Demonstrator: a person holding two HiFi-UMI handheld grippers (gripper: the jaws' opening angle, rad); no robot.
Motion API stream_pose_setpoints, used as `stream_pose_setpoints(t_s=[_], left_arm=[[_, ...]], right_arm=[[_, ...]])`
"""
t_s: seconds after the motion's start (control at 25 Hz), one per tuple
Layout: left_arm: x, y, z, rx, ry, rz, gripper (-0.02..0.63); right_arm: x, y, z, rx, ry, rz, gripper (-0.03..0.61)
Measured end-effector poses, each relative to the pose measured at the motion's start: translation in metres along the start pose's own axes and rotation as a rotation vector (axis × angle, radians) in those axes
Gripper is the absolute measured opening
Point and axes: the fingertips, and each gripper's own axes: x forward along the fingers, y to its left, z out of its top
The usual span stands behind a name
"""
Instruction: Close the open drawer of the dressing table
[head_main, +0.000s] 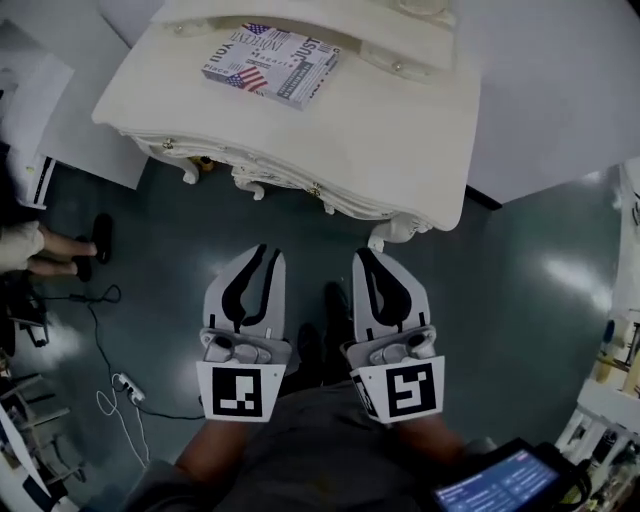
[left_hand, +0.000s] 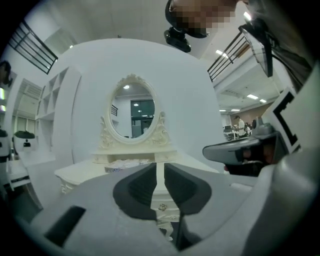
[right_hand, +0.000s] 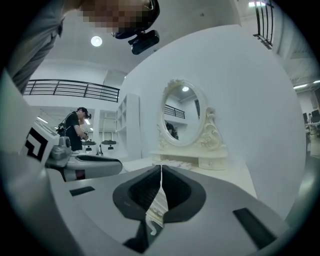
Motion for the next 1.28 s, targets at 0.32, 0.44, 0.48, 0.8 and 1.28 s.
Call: stream_pose_setpoints(t_s=[0.32, 0.44, 0.48, 0.8, 1.28], left_arm=[[-0.063, 0.022, 0.065, 0.004, -0.084, 0.1, 0.015], [-0.081, 0.024, 0.08, 0.0, -0.108, 0.109, 0.015], [-0.085, 0.024, 0.086, 0.003, -0.121, 0.111, 0.015], [-0.103, 0.019, 0.108, 0.026, -0.151, 0.098, 0.015], [-0.107, 0.024, 0.111, 0.03, -0.177, 0.079, 0.015]], right_arm=[[-0.017, 0.053, 0.056, -0.091, -0.105, 0.042, 0.015], [-0.028, 0.066, 0.068, -0.121, -0.127, 0.049, 0.014], [-0.031, 0.07, 0.072, -0.132, -0.133, 0.052, 0.014], [-0.041, 0.083, 0.092, -0.162, -0.151, 0.065, 0.014], [-0.041, 0.095, 0.096, -0.185, -0.161, 0.059, 0.014]])
